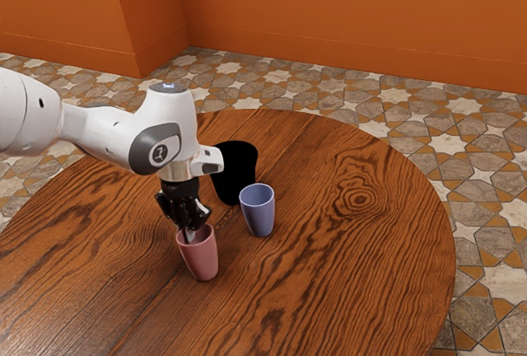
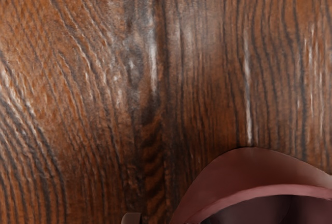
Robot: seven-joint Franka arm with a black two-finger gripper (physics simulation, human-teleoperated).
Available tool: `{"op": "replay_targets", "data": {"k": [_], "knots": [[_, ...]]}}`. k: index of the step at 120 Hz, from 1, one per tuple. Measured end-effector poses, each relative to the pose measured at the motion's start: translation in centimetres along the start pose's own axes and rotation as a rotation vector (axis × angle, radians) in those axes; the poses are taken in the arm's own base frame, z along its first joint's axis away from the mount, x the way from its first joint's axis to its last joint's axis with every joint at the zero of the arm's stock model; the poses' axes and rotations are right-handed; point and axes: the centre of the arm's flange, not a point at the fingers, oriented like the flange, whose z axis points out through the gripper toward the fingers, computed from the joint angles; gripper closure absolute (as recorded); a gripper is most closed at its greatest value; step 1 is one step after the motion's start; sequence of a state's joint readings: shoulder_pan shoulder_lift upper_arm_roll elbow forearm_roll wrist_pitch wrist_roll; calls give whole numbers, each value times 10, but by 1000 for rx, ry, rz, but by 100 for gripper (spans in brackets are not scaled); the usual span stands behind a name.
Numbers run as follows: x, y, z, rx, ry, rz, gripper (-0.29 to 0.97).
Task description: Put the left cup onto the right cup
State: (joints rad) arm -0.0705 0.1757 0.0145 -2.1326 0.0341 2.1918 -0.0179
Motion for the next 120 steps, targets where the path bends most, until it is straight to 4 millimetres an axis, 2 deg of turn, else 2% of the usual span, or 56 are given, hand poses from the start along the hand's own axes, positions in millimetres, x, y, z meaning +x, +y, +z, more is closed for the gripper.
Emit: {"op": "replay_targets", "data": {"k": [37, 48, 60, 72, 81, 94, 110, 120], "knots": [[1, 9, -1, -5, 15, -6, 76], [0, 16, -11, -3, 34, 1, 77], [-2, 25, -35, 1, 79, 11, 78], [-4, 36, -74, 0, 152, 19, 78], [2, 44, -107, -5, 213, 18, 78], [7, 51, -144, -21, 253, -2, 78], [11, 51, -165, -35, 251, -35, 78], [21, 47, -172, -37, 244, -55, 78]]}}
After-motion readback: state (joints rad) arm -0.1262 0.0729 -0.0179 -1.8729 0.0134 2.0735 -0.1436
